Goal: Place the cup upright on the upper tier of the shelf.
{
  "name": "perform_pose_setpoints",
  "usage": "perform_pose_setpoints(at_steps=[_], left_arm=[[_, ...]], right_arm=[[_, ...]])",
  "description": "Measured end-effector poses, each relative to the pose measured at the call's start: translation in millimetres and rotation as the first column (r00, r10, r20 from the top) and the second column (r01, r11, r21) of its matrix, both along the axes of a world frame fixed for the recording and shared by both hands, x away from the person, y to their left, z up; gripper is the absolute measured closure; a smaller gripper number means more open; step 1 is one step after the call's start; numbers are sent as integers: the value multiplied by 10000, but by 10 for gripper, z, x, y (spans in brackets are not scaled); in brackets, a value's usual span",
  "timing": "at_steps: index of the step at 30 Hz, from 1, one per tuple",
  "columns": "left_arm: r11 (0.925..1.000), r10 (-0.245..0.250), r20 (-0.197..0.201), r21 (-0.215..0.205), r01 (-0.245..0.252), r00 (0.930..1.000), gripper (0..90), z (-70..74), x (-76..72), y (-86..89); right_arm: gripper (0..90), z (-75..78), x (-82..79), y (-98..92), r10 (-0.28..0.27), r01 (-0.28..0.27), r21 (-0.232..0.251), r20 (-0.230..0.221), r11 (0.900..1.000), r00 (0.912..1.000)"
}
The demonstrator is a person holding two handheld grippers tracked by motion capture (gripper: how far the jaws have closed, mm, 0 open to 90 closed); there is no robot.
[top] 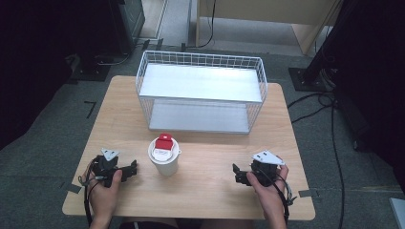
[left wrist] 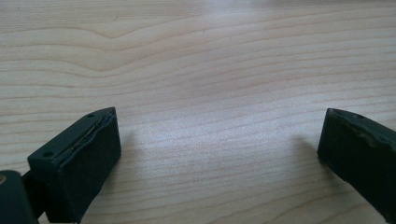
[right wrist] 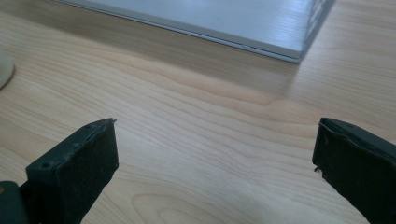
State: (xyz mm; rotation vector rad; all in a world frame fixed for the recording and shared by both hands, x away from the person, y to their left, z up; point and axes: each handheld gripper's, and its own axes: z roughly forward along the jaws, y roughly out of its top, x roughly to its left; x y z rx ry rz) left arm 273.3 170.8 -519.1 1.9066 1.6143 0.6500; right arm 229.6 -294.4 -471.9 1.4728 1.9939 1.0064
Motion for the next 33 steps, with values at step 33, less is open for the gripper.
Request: perform_pose_setpoints(at_steps=[33], left_arm=[[10000, -51, -3, 10, 51, 10000, 0, 0, -1, -3]], right_arm=[[2, 13, 91, 831, 1374, -1383, 297, 294, 9899, 9901]])
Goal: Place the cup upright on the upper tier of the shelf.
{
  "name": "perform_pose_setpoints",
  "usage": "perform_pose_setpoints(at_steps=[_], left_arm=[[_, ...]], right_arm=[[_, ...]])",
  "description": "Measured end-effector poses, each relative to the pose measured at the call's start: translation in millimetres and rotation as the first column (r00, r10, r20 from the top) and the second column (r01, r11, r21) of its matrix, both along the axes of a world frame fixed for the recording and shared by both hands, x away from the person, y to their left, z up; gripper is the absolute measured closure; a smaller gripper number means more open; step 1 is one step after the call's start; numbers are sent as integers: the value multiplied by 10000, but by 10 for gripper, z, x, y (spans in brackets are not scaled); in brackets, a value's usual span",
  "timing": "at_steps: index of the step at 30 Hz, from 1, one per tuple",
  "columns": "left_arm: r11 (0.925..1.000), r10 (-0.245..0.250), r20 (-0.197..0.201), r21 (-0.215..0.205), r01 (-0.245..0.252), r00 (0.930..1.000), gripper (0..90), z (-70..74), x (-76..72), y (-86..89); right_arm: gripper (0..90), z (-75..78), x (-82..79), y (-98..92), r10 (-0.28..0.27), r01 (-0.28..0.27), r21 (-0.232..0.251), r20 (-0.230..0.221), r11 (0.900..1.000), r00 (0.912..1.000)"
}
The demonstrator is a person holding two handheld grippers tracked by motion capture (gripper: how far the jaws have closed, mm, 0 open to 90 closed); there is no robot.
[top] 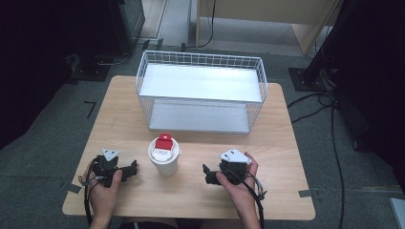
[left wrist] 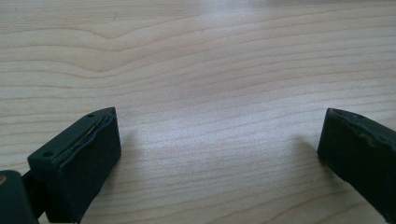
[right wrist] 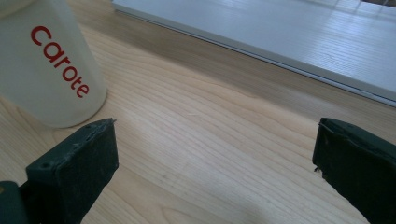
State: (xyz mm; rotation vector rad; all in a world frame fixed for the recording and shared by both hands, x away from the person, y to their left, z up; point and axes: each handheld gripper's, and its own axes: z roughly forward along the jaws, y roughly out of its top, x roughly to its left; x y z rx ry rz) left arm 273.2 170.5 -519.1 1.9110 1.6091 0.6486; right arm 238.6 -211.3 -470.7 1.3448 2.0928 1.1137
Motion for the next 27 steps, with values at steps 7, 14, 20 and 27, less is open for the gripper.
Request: perform_pose_setpoints(at_steps=[7, 14, 20, 27], left_arm=[[10000, 0, 2, -2, 0, 10000, 0, 0, 0, 0], [10000, -3, 0, -2, 3, 10000, 0, 0, 0, 0], [10000, 0, 0, 0, 0, 10000, 0, 0, 0, 0], [10000, -1, 0, -3, 1, 10000, 0, 0, 0, 0]], right_arm=[[51, -14, -2, 197, 204, -205, 57, 170, 9998, 9996], [49, -38, 0, 320, 496, -496, 113, -29, 9987, 9988], [0, -58, -26, 464, 818, -811, 285, -229, 9963, 9964], [0, -66, -58, 606, 1161, -1159, 221, -96, 9930, 9932]])
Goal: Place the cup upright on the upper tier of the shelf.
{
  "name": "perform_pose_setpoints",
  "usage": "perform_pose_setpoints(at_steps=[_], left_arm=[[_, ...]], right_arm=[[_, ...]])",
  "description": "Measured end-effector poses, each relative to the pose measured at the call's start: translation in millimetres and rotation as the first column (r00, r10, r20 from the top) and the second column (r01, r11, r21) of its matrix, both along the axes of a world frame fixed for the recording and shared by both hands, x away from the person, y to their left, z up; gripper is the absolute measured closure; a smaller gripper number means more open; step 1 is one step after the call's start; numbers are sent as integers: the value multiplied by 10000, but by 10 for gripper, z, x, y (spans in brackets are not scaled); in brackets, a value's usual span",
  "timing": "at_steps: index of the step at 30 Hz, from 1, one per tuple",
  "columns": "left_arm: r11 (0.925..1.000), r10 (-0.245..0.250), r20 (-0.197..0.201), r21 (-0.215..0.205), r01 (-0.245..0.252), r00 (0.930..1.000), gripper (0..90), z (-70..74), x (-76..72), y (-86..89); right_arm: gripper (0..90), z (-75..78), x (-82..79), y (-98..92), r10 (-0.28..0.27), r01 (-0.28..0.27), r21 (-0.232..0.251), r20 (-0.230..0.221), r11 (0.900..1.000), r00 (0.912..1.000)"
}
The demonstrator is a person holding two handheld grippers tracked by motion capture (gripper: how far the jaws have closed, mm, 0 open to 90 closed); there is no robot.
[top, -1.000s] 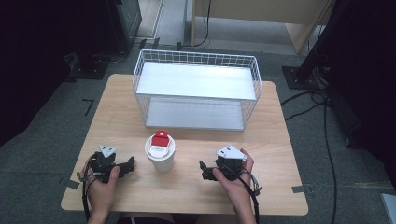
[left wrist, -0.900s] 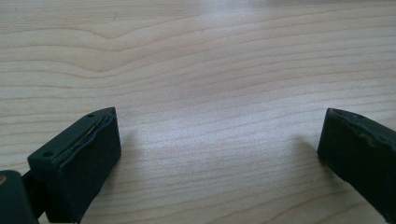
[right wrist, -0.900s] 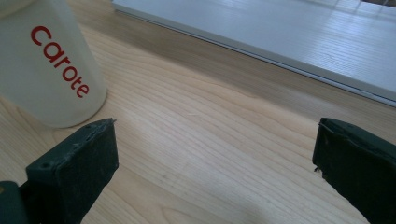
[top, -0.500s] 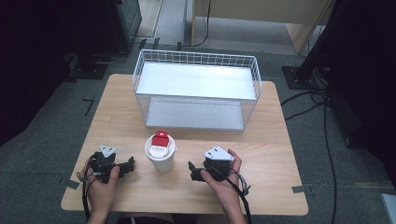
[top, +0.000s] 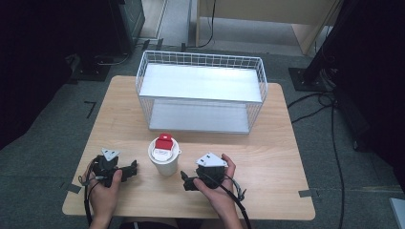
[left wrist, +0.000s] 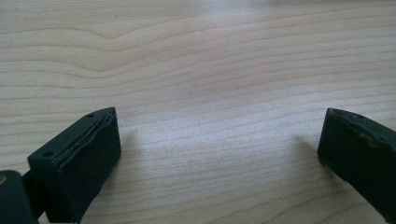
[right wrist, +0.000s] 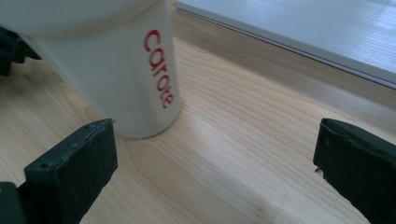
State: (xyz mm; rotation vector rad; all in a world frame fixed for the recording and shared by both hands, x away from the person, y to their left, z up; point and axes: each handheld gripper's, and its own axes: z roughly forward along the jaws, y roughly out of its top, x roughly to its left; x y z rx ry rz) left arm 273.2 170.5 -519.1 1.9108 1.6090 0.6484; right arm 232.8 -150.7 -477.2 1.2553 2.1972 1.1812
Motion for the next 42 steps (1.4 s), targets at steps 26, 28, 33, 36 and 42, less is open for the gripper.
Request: perform_pose_setpoints(at_steps=[26, 28, 33, 36, 42], left_arm=[[10000, 5, -16, 11, -5, 10000, 0, 1, 1, 0], [10000, 4, -19, 13, -4, 10000, 0, 1, 1, 0], [10000, 6, -16, 11, -6, 10000, 0, 1, 1, 0], [10000, 5, -17, 12, -5, 10000, 0, 1, 1, 0], [10000, 4, -19, 13, -4, 10000, 0, 1, 1, 0]], right_arm=[[4, -6, 63, 609, 616, -693, 1044, 746, 9921, 9953], [29, -11, 68, 643, 580, -666, 1123, 782, 9914, 9953], [47, -16, 77, 695, 440, -547, 1219, 891, 9910, 9950], [47, -21, 92, 738, 177, -295, 1326, 894, 9907, 9958], [47, -32, 101, 781, -139, -12, 1461, 1026, 9893, 9946]])
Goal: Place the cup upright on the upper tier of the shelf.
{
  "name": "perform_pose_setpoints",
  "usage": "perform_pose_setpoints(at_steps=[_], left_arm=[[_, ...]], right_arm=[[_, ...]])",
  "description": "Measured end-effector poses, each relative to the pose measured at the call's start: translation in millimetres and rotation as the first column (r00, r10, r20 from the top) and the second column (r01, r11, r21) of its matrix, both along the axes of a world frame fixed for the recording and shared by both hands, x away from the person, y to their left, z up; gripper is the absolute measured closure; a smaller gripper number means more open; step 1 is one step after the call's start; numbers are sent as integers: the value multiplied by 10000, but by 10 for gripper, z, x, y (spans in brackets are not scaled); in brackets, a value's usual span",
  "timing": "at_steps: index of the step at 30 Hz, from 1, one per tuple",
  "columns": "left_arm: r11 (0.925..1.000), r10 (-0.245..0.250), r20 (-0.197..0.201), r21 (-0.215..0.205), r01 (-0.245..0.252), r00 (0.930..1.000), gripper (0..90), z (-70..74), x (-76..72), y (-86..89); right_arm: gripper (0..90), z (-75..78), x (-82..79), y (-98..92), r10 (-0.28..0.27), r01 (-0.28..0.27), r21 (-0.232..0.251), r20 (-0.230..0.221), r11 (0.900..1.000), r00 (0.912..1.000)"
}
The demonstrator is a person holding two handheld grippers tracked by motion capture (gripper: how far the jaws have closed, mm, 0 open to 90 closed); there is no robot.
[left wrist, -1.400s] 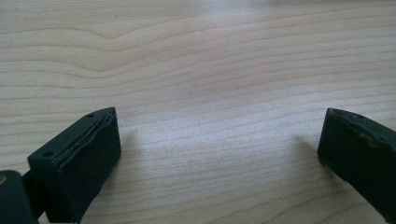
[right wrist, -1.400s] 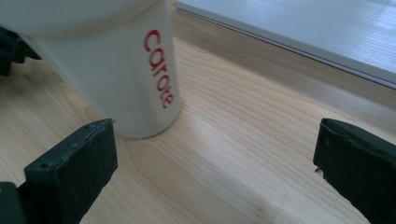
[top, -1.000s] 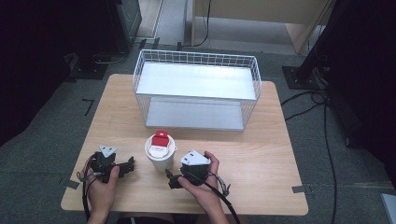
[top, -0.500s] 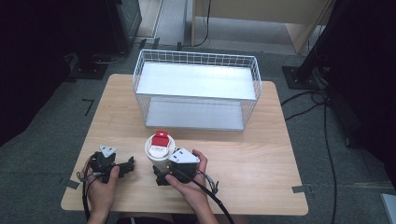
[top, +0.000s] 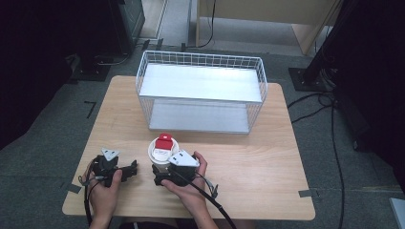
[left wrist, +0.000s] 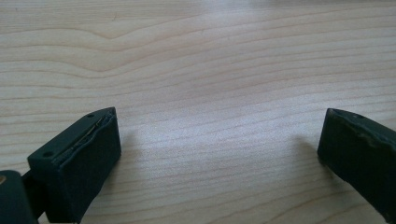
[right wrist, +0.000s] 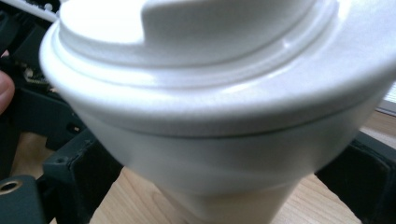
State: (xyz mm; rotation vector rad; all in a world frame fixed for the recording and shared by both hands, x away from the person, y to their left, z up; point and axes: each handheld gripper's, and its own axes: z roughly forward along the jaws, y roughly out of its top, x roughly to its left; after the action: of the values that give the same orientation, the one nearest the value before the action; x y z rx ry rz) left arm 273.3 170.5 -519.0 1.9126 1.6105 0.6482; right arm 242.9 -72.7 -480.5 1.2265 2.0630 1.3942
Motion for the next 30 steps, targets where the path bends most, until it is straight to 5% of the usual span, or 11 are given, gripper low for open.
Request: perform_pose_setpoints(at_steps=[9, 30], left_arm=[[10000, 2, 4, -1, -2, 10000, 0, 0, 0, 0], [10000, 35, 36, -36, -35, 10000, 0, -2, 1, -3]], right_arm=[[78, -47, -3, 125, -977, 980, -32, 499, 9952, 9940], [96, 68, -41, 82, -1181, 1175, 123, 796, 9930, 9898]])
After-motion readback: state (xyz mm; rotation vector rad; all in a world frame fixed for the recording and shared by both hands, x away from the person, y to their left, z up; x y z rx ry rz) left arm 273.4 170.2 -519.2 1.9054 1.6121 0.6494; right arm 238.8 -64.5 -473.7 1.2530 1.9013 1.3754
